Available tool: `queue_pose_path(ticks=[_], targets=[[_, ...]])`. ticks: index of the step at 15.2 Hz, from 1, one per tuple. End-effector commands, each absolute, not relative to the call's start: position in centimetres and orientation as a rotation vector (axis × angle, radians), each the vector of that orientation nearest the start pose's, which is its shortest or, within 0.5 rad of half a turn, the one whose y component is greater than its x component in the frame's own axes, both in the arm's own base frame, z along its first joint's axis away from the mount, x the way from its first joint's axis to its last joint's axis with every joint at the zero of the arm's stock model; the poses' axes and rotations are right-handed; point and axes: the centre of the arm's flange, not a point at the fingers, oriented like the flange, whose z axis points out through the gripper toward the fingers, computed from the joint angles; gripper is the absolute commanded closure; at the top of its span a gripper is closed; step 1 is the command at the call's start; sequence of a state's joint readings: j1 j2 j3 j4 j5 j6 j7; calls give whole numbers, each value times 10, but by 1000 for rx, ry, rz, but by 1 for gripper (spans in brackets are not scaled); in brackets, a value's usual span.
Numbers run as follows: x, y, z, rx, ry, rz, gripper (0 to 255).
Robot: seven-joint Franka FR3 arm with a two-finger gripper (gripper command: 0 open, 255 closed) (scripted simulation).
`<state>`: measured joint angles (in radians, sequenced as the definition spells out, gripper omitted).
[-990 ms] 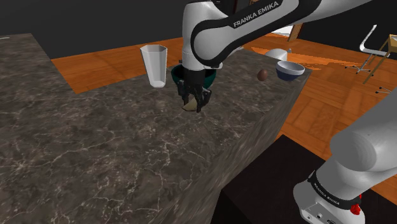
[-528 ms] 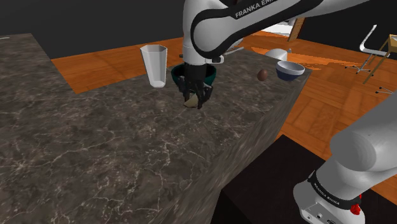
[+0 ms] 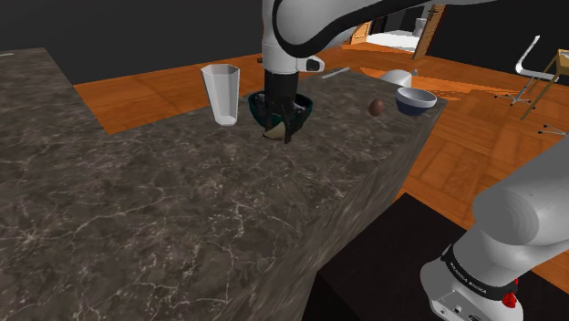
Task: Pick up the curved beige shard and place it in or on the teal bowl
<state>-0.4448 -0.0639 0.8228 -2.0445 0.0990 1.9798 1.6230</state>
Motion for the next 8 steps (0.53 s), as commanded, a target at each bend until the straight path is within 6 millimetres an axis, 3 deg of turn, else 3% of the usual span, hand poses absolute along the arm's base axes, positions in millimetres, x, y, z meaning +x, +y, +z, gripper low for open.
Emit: queue_pose_path(ticks=[1,8], targets=[[496,210,469,-2507,1880,75,255],[496,210,506,-2507,1880,75,255]])
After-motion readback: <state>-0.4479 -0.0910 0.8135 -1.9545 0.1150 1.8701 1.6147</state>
